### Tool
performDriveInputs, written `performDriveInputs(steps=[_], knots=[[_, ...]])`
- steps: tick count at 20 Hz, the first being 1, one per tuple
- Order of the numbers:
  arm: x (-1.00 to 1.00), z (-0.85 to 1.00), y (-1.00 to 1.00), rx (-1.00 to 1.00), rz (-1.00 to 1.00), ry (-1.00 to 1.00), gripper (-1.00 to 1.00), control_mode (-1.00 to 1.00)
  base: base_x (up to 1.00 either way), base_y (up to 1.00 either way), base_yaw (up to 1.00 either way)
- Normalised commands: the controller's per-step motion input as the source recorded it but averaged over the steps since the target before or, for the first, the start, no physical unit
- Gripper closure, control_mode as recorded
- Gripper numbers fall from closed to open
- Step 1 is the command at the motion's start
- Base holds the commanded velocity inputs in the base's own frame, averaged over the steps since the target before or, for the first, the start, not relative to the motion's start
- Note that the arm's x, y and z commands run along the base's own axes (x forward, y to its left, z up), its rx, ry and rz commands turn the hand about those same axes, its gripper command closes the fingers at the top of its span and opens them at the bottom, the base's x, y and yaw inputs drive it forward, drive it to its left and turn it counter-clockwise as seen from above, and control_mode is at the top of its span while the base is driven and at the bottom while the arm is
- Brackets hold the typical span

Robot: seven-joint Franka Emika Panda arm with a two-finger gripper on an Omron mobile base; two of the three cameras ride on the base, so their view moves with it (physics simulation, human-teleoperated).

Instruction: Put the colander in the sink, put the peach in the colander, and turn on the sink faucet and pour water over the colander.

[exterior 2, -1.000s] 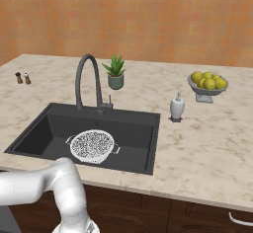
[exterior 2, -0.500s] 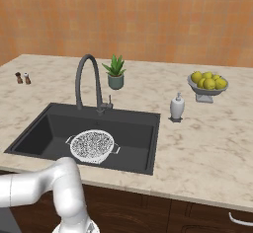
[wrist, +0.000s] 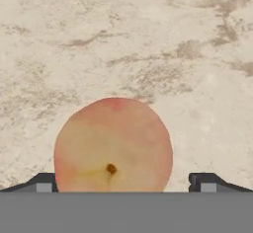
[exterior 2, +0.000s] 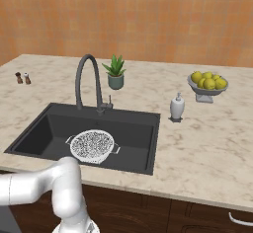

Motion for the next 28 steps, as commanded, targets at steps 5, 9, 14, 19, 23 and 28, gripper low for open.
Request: performDriveInputs(steps=[5,9,14,19,23,28], knots=[[0.26,-0.22,0.27,0.00,0.00,0.00,-1.00,-1.00,0.00,0.00,0.00],[0.16,-0.22,0.27,0.00,0.00,0.00,-1.00,-1.00,0.00,0.00,0.00],[0.00,-0.14,0.17,0.00,-0.01,0.00,1.00,-1.00,0.00,0.00,0.00],[-0.28,-0.02,-0.40,-0.05,-0.15,-0.04,1.00,-1.00,0.00,0.00,0.00],[-0.35,0.03,-0.89,-0.01,-0.28,-0.12,1.00,-1.00,0.00,0.00,0.00],[-0.14,0.09,-1.00,0.00,-0.36,-0.11,1.00,-1.00,0.00,0.00,0.00]])
